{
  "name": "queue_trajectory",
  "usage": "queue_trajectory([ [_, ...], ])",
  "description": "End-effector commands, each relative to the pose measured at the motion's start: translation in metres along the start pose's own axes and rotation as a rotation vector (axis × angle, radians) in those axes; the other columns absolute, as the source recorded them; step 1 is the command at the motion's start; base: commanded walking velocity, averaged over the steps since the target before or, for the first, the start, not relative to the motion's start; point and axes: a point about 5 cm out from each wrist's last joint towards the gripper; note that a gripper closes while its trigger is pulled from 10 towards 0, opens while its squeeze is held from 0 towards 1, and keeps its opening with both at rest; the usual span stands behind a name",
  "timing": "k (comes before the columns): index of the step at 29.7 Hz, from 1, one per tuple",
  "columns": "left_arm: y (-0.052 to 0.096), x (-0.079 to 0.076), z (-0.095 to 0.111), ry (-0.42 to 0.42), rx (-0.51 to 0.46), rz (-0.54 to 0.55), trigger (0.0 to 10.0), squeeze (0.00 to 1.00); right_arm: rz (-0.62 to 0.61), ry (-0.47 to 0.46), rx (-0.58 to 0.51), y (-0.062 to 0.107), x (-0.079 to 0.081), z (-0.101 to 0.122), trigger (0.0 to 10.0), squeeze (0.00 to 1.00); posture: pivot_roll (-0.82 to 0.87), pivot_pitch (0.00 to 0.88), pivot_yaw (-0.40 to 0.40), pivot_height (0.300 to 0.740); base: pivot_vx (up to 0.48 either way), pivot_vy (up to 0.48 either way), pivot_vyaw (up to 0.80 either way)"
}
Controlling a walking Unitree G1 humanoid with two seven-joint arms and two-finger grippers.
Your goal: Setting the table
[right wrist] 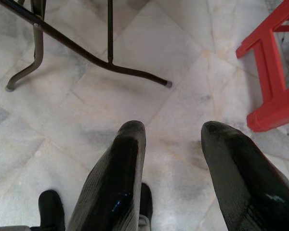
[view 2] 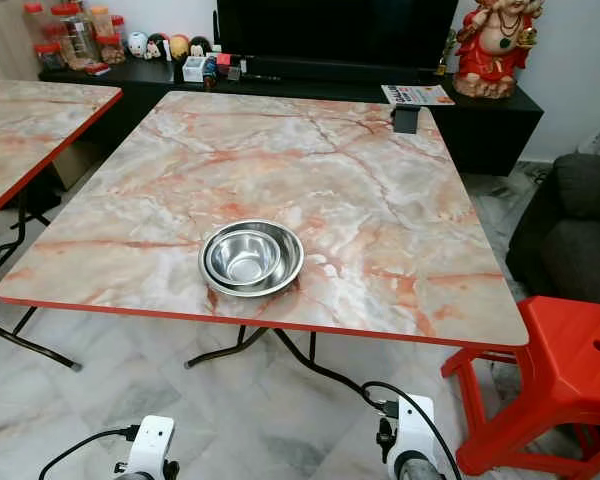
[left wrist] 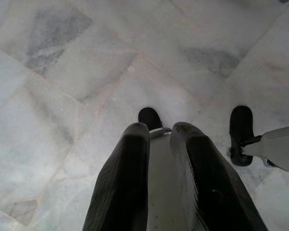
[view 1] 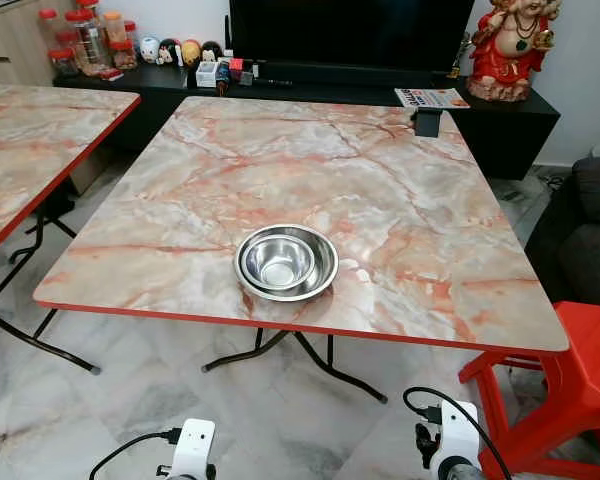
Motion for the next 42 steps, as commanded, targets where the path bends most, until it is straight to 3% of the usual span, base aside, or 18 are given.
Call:
queue_trajectory([
  [1, 0.0, -0.004, 0.001, -0.021, 0.003, -0.016, 10.0, 0.0, -0.018, -0.002, 0.015, 0.001, -0.004, -0.004, 10.0, 0.0, -0.06, 0.0, -0.007, 0.74, 0.0, 0.0, 0.0],
  [18, -0.004, -0.023, 0.028, -0.064, -0.058, -0.088, 10.0, 0.0, -0.084, -0.055, -0.007, 0.004, -0.021, -0.004, 10.0, 0.0, -0.13, 0.0, 0.019, 0.74, 0.0, 0.0, 0.0],
  [27, -0.005, -0.021, 0.029, -0.074, -0.058, -0.085, 10.0, 0.0, -0.079, -0.068, 0.002, 0.005, -0.015, -0.009, 10.0, 0.0, -0.12, 0.0, 0.028, 0.74, 0.0, 0.0, 0.0],
  [31, -0.004, -0.019, 0.025, -0.042, -0.045, -0.077, 10.0, 0.0, -0.067, -0.061, 0.007, 0.005, -0.012, -0.01, 10.0, 0.0, -0.12, 0.0, 0.024, 0.74, 0.0, 0.0, 0.0],
  [42, -0.004, -0.017, 0.02, -0.035, -0.031, -0.068, 10.0, 0.0, -0.077, -0.057, 0.025, 0.006, -0.016, -0.013, 10.0, 0.0, -0.1, 0.0, 0.025, 0.74, 0.0, 0.183, 0.0],
])
Point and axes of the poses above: a point about 5 cm out from each wrist's last joint towards the gripper, its own y axis pointing back from the gripper into the wrist, its own z axis along the axis of the wrist's last joint, x = y × z, and after that the axes turned 7 degrees about -y, right-handed
